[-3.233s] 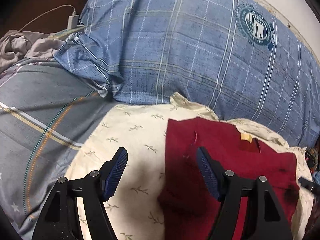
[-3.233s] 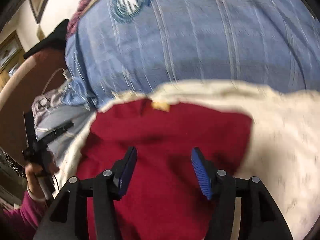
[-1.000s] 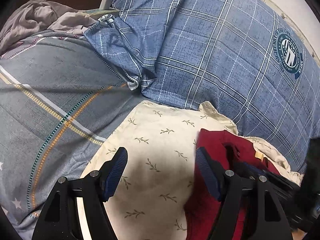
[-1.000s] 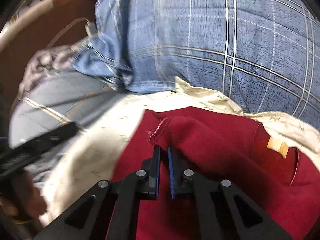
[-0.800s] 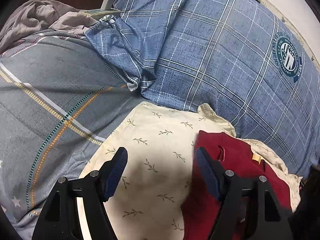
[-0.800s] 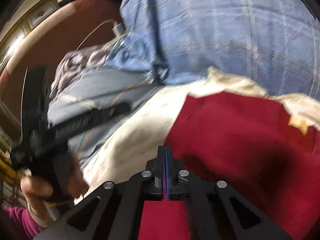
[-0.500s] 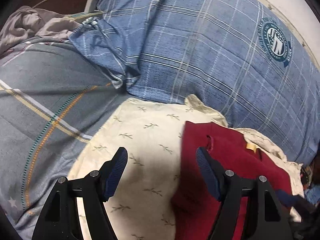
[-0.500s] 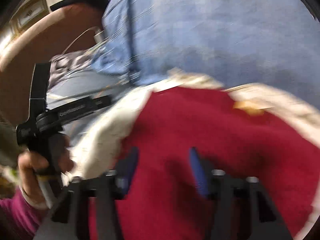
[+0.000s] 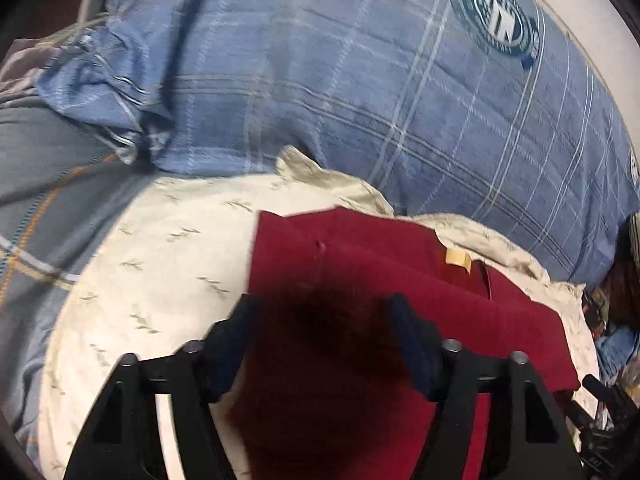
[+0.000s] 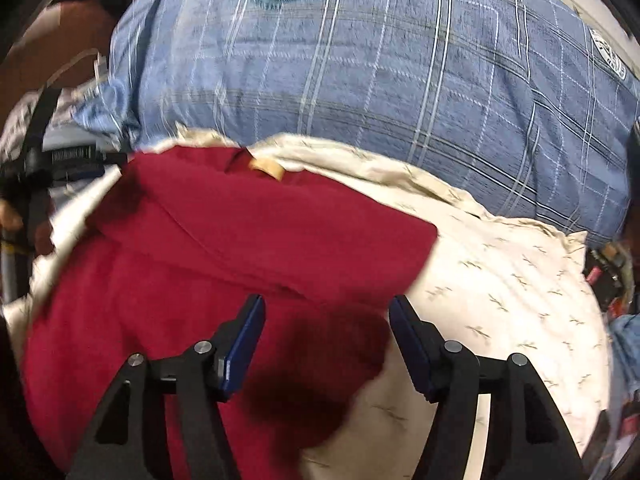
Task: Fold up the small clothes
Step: 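Fold the shirt side inward with the right gripper and release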
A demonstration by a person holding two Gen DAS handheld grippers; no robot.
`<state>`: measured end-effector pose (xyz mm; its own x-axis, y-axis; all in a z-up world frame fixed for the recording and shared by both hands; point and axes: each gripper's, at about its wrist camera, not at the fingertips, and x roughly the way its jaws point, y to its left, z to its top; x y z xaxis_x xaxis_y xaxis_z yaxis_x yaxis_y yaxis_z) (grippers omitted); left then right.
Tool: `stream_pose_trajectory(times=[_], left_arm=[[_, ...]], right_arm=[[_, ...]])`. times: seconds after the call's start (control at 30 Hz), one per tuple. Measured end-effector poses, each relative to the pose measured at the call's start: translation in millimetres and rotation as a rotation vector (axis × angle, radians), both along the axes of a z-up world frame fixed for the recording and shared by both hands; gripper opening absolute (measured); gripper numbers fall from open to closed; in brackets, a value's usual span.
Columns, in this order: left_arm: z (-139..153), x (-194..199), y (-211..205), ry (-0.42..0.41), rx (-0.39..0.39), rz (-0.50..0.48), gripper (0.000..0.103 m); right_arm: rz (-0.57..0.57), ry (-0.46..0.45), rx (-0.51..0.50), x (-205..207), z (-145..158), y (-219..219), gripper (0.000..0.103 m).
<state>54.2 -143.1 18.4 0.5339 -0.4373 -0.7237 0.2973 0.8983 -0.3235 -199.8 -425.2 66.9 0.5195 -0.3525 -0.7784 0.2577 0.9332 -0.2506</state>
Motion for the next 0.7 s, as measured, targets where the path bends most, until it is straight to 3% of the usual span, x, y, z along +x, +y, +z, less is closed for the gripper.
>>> stream_pose_trajectory(times=[0.07,0.1,0.13,0.17,0.23,0.33,0.43,0.5,0.6,0.63,0.67,0.7], left_arm=[[-2.0,6.3,-10.6,-0.004,0.022,-0.016,0.030],[-2.1,9.3,-14.9,-0.019,0.041,-0.012,0.027],[-2.1,11.1,-16.0,-0.034,0.043,-0.011,0.022],[-1.4,11.5,-13.7,-0.034,0.036,-0.009,0.015],[4.7,6.8,-6.3,-0.031,-0.005,-0.013,0.009],[21.2,-14.9,5.8,-0.070,-0.026,-0.040,0.008],[5.9,-30.8,0.6,-0.021,0.089,-0.084,0.008],[-10.3,-30.4,-1.4,0.032,0.132,-0.077,0.009],[-9.6,-26.1,-2.4,0.037,0.179,-0.037,0.011],[-4.1,-26.9,-1.0,-0.001,0.202,-0.008,0.012],[-0.4,-28.6,0.1,-0.033,0.217,0.009,0.021],[3.4,-29.7,1.4,-0.062,0.228,0.026,0.031]], right_arm=[[0.000,-0.006,-0.015,1.8,-4.9,-6.5,0.060],[0.003,-0.007,-0.009,4.1,-7.7,-9.5,0.049],[-0.003,-0.005,0.005,7.8,-9.2,-13.2,0.016],[-0.016,-0.021,0.009,7.4,-7.2,-15.1,0.008],[-0.030,-0.081,0.037,-2.5,5.6,-20.7,0.008],[-0.055,-0.090,-0.026,-17.4,15.8,-27.0,0.008],[-0.080,-0.007,0.031,-27.4,5.3,-38.7,0.011],[-0.081,0.014,0.067,-32.6,4.6,-39.8,0.019],[-0.072,-0.030,0.107,-42.2,25.2,-34.2,0.026],[-0.074,-0.067,0.143,-44.1,34.3,-33.7,0.039],[-0.078,-0.099,0.180,-44.6,40.7,-34.5,0.055],[-0.081,-0.126,0.219,-41.7,45.7,-36.3,0.060]])
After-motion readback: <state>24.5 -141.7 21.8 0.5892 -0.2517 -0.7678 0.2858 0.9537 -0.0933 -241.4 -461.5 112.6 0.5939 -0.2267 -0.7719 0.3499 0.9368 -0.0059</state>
